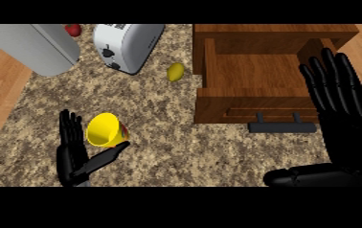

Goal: Pick up the cup, place it into the drawer and close the drawer

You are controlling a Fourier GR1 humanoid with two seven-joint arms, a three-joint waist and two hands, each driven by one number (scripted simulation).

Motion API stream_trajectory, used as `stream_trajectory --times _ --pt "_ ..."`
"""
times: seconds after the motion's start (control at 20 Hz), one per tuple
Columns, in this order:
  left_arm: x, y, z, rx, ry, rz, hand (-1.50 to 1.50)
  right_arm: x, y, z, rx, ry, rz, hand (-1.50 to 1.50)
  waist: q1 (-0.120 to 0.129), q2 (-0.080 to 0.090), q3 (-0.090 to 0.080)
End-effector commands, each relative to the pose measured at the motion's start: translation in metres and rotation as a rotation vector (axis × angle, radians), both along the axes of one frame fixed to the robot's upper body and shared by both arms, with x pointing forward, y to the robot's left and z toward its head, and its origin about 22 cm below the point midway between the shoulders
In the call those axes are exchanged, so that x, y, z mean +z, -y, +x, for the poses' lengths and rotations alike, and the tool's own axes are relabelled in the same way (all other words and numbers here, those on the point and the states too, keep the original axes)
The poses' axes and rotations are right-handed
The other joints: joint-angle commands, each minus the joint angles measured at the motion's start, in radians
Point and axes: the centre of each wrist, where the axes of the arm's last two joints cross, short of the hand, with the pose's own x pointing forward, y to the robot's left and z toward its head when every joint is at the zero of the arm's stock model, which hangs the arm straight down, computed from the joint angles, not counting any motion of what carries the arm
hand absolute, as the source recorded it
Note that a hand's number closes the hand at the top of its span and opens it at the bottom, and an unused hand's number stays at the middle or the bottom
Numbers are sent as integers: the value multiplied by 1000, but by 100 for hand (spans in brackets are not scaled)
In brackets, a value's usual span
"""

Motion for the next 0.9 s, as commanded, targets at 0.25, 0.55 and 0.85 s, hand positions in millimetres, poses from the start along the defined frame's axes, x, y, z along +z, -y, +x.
stream_trajectory --times 0.25,0.55,0.85 --pt "-31 -2 -3 12 -20 -7 -150 3 22 14 16 -18 -3 -150 1 0 0" --pt "-48 -6 1 6 -24 -30 -150 0 3 0 19 3 9 -150 0 0 0" --pt "-52 -15 -8 -1 11 -20 -150 7 8 -6 15 -6 -22 -150 1 0 0"
